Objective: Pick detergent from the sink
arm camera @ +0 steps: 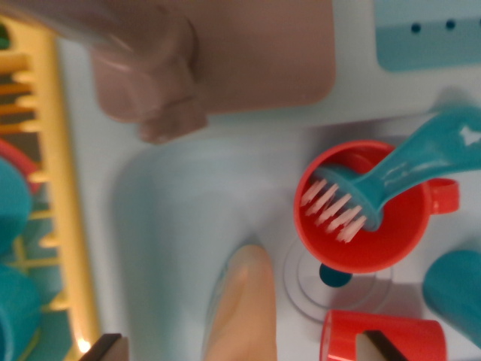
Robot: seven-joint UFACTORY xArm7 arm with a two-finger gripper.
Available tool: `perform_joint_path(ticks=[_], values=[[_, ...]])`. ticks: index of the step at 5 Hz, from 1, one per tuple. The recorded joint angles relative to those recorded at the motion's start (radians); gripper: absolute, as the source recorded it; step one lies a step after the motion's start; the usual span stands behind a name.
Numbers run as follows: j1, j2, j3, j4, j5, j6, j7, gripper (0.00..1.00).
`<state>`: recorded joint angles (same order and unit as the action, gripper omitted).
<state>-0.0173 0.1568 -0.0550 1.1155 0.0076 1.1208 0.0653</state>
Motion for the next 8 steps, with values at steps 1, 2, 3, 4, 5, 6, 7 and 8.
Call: perform_joint_path(ticks=[1, 2, 3, 4, 5, 6, 7, 8], values=[[0.0000, 0.000, 0.000, 0.000, 0.0000, 0.000, 0.000, 0.00], [-0.0038, 0.010, -0.003, -0.033, 0.0034, -0.040, 0.008, 0.00], [-0.0038, 0.010, -0.003, -0.033, 0.0034, -0.040, 0.008, 0.00], [-0.0072, 0.018, -0.005, -0.062, 0.0063, -0.075, 0.016, 0.00], [-0.0072, 0.018, -0.005, -0.062, 0.0063, -0.075, 0.016, 0.00], [-0.0101, 0.025, -0.007, -0.087, 0.0089, -0.105, 0.022, 0.00], [-0.0101, 0.025, -0.007, -0.087, 0.0089, -0.105, 0.022, 0.00], [-0.0124, 0.031, -0.008, -0.107, 0.0110, -0.130, 0.027, 0.00]])
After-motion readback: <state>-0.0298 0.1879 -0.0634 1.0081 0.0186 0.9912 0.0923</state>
